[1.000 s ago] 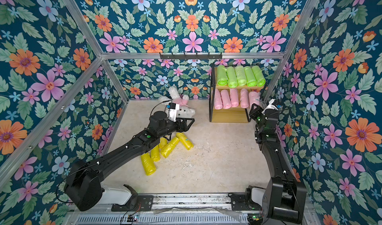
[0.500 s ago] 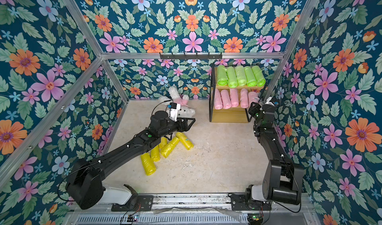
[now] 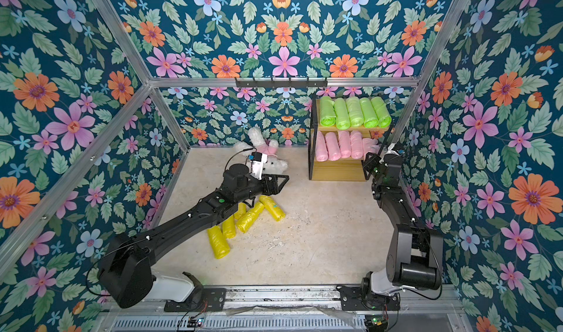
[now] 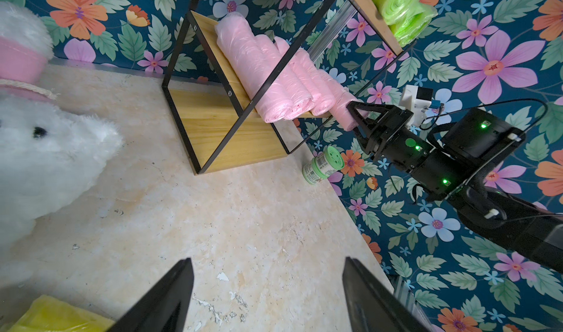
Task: Sort the rolls of trash bags by color and place them on the shelf
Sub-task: Place the roll of trash bags on the shelf.
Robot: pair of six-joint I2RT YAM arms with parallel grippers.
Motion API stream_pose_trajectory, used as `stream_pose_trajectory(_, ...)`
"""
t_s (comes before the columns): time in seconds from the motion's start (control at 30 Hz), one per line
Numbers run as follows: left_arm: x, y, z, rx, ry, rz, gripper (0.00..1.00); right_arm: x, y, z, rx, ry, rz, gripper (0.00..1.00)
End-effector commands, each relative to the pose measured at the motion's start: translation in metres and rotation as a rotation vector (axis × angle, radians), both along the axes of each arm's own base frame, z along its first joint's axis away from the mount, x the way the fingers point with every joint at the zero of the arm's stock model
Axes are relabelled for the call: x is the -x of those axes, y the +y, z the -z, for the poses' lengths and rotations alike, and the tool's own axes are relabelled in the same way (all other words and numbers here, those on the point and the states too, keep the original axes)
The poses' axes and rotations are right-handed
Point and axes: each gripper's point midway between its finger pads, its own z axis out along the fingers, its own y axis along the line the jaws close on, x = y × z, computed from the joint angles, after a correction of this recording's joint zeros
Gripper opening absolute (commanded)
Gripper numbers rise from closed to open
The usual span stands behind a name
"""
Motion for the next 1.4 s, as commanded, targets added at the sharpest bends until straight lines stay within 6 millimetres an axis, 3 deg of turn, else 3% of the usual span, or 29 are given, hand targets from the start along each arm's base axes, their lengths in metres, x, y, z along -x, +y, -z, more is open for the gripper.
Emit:
stream_pose_trajectory(0.0, 0.0, -0.003, -0.004, 0.016, -0.009, 0.009, 0.82, -0.007, 0.004, -0.014, 0.043, -0.065, -0.035, 0.29)
stream_pose_trajectory(0.77, 0.003, -0.005, -0.004, 0.018, -0.004, 0.019, 0.81, -0.014, -0.01, 0.005, 0.062, -0.042, 0.031, 0.46)
stream_pose_trajectory(1.37, 0.006, -0.003, -0.003, 0.013, -0.007, 0.019, 0.81, -0.009, -0.012, -0.006, 0.048, -0.054, 0.042, 0.64)
